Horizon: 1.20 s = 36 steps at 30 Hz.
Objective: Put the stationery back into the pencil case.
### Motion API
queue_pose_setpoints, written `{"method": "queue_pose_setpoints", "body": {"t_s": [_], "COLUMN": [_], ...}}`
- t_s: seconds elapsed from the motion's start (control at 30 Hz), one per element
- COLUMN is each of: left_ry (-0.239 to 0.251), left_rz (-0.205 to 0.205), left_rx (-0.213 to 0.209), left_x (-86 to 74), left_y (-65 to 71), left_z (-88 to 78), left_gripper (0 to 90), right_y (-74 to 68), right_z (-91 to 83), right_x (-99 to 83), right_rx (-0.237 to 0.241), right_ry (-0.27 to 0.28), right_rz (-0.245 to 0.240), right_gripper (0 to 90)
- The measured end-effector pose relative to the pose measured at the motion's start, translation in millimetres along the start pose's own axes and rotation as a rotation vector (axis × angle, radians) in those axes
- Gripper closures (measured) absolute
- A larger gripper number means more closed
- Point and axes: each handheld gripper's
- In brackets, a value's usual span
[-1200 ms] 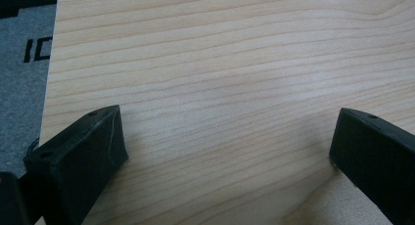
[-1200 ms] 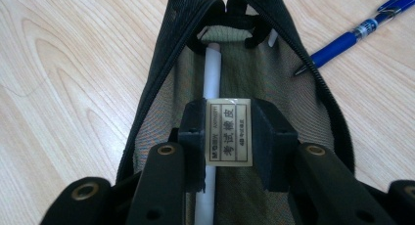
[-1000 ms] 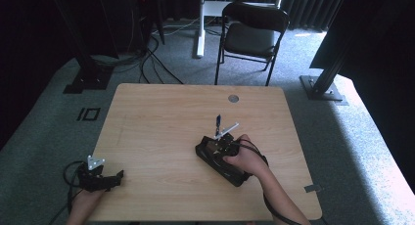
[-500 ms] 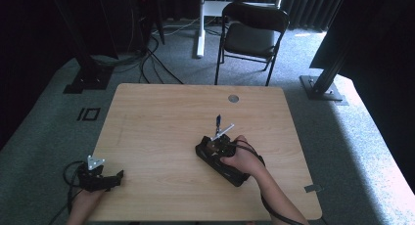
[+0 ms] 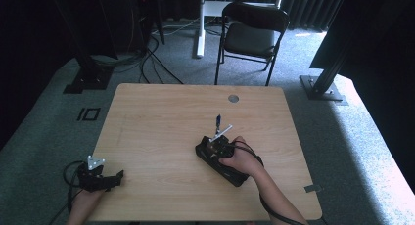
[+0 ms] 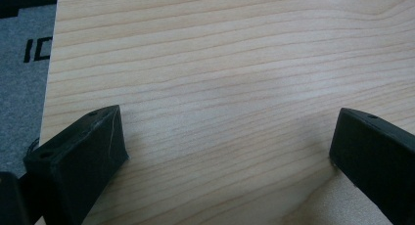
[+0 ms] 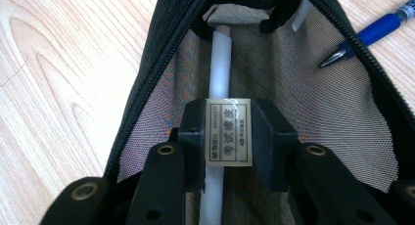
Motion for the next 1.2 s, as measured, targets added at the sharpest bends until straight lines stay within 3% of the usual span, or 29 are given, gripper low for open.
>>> {"method": "queue_pose_setpoints", "body": {"t_s": [0.33, 1.2], "left_ry": [0.000, 0.000], "left_rz": [0.000, 0.000], "left_rx": [0.000, 0.000], "left_x": [0.0, 0.0], "left_y": [0.0, 0.0], "left_z": [0.0, 0.0], "left_gripper": [0.4, 0.4], "right_y": [3.4, 21.2], "right_z": [-3.5, -51.7], "right_x": [0.8, 4.5], "right_rx": [0.023, 0.012], "right_ry": [-0.001, 0.184], "right_rz": [0.018, 0.060], "right_gripper": [66.1, 64.8]}}
Point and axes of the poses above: each handheld gripper's, and its own axes: z roughly forward along the jaws, x roughly out of its top, y roughly to its right, and after that the axes turned 13 degrees about -x, right-handed
